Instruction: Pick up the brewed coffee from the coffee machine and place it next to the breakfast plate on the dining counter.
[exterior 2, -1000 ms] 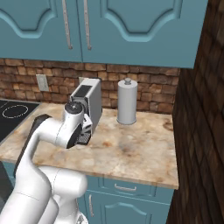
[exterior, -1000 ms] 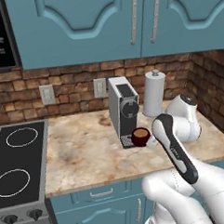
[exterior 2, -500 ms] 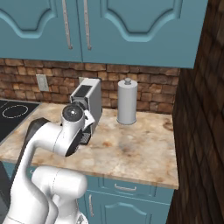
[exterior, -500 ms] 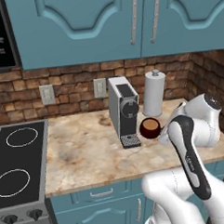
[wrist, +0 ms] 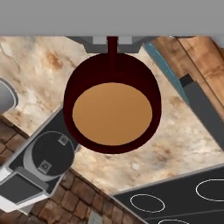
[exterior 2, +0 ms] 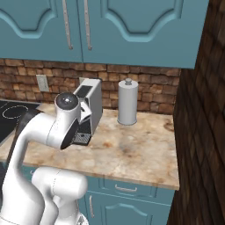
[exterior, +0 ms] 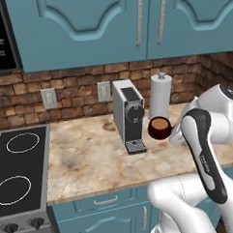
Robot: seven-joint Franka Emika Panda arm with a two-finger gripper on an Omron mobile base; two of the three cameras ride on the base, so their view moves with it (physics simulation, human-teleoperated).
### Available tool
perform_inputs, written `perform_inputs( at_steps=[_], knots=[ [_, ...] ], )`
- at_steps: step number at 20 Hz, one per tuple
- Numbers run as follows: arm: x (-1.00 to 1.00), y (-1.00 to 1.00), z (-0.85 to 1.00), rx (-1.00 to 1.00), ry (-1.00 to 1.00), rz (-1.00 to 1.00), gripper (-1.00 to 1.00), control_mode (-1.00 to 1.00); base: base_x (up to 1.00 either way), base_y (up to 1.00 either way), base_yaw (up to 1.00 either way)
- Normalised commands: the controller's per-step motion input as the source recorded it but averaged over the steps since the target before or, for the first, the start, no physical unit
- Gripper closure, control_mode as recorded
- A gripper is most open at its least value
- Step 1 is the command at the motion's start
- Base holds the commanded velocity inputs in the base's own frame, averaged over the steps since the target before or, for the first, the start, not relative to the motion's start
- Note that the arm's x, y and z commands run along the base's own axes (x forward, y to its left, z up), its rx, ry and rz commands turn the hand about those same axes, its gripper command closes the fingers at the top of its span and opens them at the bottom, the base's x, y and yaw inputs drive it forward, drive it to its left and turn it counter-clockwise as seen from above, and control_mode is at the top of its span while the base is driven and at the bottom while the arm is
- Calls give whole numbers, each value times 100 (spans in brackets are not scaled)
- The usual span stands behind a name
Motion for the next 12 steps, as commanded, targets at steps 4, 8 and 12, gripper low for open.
perform_inputs(
  at_steps=[4, 8, 12],
  knots=[
    [-35, 11, 9, -8, 0, 0, 100, -100, 0, 0, 0],
    [-12, 20, 0, -11, 0, 0, 100, -100, 0, 0, 0],
    [-13, 8, 0, -4, 0, 5, 100, -100, 0, 0, 0]
  ],
)
